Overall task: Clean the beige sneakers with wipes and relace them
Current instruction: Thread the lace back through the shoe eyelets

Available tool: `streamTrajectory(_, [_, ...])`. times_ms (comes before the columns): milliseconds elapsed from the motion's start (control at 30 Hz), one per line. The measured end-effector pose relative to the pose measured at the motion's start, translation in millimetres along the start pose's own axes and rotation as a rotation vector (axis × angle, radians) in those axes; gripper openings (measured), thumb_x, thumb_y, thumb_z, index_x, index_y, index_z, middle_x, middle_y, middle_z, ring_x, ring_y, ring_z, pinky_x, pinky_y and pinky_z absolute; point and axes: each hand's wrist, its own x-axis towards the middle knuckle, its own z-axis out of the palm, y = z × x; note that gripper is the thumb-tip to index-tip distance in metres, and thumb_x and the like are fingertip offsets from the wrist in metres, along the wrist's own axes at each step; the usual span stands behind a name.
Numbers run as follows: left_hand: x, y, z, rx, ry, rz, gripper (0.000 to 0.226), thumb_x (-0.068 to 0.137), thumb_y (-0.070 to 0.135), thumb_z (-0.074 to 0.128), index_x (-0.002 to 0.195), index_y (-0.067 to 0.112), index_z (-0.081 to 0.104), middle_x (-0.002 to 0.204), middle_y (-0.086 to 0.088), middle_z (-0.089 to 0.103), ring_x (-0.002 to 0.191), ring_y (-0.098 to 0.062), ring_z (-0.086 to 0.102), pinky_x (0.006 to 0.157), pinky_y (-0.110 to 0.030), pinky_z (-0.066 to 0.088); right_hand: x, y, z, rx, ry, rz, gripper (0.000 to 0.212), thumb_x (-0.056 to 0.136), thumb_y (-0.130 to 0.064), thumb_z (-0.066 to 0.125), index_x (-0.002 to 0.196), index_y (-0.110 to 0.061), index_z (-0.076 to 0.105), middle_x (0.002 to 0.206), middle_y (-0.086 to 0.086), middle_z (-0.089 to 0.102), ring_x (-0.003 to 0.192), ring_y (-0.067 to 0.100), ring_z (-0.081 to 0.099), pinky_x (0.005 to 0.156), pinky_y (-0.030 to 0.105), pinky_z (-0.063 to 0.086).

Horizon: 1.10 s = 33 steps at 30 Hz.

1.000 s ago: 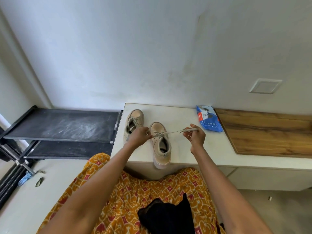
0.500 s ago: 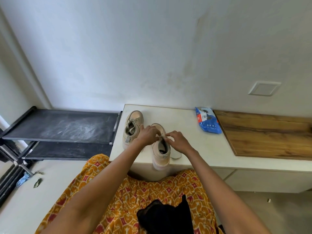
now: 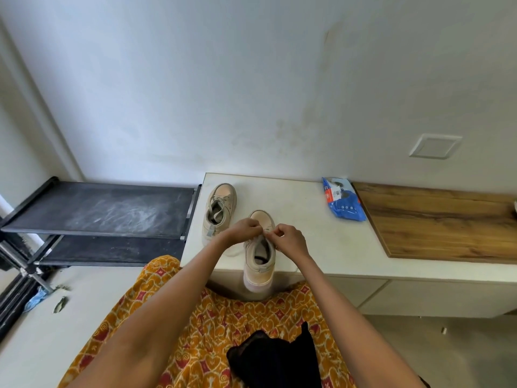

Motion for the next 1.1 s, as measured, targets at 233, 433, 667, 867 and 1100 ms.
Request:
streamTrajectory(233, [-9.4,-14.9,-5.5,-0.255,-0.160,-0.050,0.020,0.098,0.026,0.044,0.092,0.009,0.052,0.085,-0.006,0.049,0.077,-0.016,0.045,0.072,-0.027,0.039,19.6,-22.1,-24.5,0.715,-0.092,0.173,0.028,0.095,-0.032,0.052,0.079,-0.010,0.056,0.077,0.001,0.054,0.078,0.014,0.053,0.083,0.032,0.044])
streamTrajectory(433, [-5.6,-17.1,-3.1,-0.299,-0.133,-0.058,0.026,0.096,0.028,0.049,0.102,0.006,0.060,0.093,-0.008,0.056,0.085,-0.017,0.052,0.078,-0.027,0.044,24.7,-16.9,-47.1,1.340,-0.051,0.179,0.033,0.096,-0.029,0.051,0.067,-0.014,0.047,0.060,0.003,0.055,0.060,0.016,0.057,0.083,0.037,0.052])
streamTrajectory(667, [-13.0,-14.6,-1.5,-0.200,0.135,0.102,0.027,0.080,0.013,0.073,0.104,0.008,0.062,0.096,-0.006,0.061,0.085,-0.013,0.057,0.069,-0.016,0.048,17.2,-13.0,-19.4,0.033,-0.209,-0.081,0.014,0.091,-0.025,0.055,0.099,-0.014,0.058,0.086,-0.002,0.060,0.071,0.014,0.054,0.058,0.025,0.043])
streamTrajectory(867, [-13.1,-23.4,10.4,-0.073,0.325,0.095,0.014,0.079,0.024,0.075,0.084,0.012,0.073,0.076,0.000,0.069,0.073,-0.014,0.065,0.071,-0.029,0.054,16.4,-5.6,-16.8,-0.120,-0.191,-0.217,0.021,0.084,-0.036,0.064,0.096,-0.021,0.072,0.095,-0.008,0.070,0.088,0.009,0.061,0.082,0.036,0.052])
streamTrajectory(1100, [-15.2,-17.7,9.2,-0.135,0.265,0.089,0.012,0.081,0.019,0.072,0.086,0.008,0.070,0.075,0.000,0.067,0.068,-0.005,0.061,0.066,-0.014,0.050,9.0,-11.3,-15.9,-0.139,-0.170,-0.269,0.016,0.085,-0.031,0.066,0.092,-0.018,0.069,0.093,-0.004,0.069,0.082,0.010,0.060,0.076,0.029,0.051])
